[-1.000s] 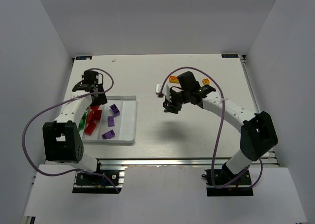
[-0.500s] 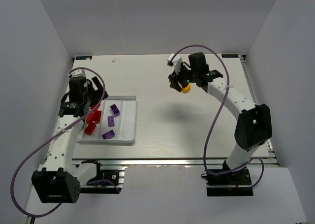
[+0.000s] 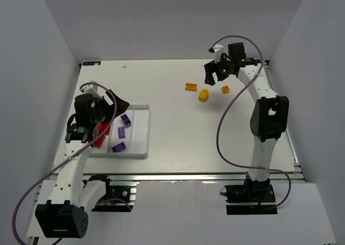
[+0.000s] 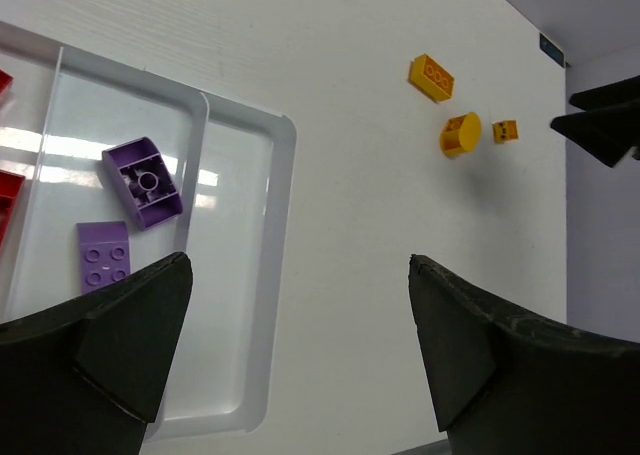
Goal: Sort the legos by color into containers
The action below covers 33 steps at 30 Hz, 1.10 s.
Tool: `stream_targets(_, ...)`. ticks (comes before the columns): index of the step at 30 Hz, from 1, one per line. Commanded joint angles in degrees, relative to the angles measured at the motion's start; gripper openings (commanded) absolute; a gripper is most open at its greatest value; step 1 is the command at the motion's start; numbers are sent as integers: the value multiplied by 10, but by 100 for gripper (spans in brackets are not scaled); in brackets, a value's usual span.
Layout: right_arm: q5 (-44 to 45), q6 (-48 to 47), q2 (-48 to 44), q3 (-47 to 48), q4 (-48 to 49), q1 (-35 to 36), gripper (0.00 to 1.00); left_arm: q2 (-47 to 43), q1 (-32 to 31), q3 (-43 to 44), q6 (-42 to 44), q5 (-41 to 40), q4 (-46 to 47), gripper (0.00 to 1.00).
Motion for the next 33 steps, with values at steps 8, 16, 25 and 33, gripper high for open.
stream_targets(8,146,119,72,28,-30,-26,76,-16,3,-16,-32,43,26,98)
stream_targets(16,247,131,111,50,4,-43,75,-14,3,-27,-48,47,39,98)
stream_targets(25,239,92,158,63,7,-61,72,-5,3,-28,-51,42,40,98)
stream_targets(33,188,75,191,99,2,-67,60,3,3,-24,-55,36,40,98)
